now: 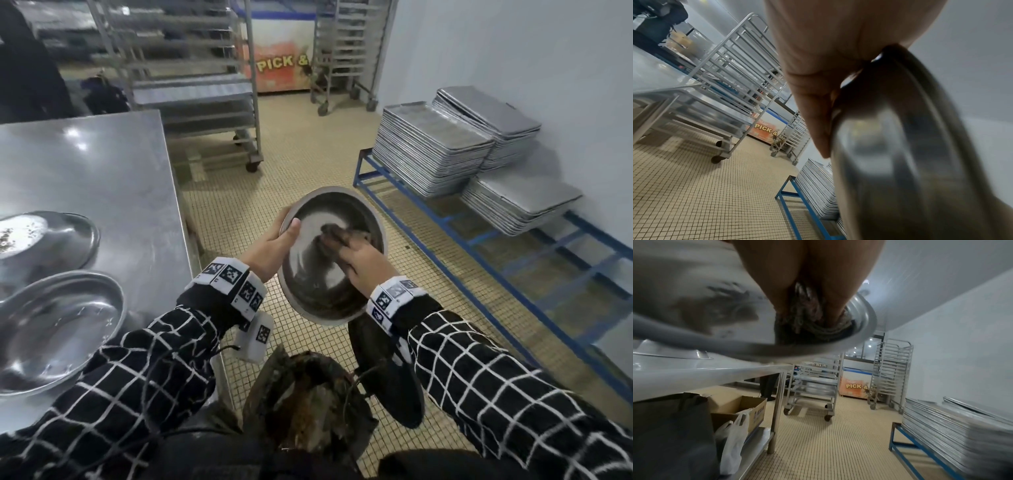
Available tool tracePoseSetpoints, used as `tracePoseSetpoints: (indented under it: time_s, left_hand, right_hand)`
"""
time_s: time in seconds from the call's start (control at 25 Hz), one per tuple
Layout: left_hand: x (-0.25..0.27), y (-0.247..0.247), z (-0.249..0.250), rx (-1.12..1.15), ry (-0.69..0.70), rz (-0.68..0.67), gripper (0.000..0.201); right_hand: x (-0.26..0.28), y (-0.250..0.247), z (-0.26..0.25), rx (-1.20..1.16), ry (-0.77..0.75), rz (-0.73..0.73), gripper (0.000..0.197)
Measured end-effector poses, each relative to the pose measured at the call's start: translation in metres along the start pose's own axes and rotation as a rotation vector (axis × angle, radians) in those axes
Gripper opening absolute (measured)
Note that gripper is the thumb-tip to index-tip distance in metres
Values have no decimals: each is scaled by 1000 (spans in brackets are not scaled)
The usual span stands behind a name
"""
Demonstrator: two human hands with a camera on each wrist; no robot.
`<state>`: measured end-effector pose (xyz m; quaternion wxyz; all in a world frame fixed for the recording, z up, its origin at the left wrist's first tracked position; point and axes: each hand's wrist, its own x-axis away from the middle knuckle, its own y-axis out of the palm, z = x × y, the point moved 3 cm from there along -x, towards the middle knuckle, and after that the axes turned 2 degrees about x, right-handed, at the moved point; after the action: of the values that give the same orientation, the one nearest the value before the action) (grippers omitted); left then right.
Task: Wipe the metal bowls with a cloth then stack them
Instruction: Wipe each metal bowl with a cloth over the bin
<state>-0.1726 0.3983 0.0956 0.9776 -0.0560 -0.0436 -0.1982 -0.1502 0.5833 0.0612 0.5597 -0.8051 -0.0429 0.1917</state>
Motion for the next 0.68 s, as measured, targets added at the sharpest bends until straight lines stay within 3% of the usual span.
tracePoseSetpoints:
  time_s: [0.24,0.48,0.6,0.68]
  left_hand:
    - [-2,-6,11,-53,235,69,26]
    - [-8,-1,5,-304,345,95,39]
    - [-12,-5,1,-330,324,96,43]
    - [-16,-9,-2,-272,265,90,54]
  right_hand:
    - [10,27,1,-1,79,-134,44]
    - [9,27,-8,-121,72,-198,43]
    - [5,17,-4,-206,256,-54,18]
    - [-3,4,0,-306,475,131,19]
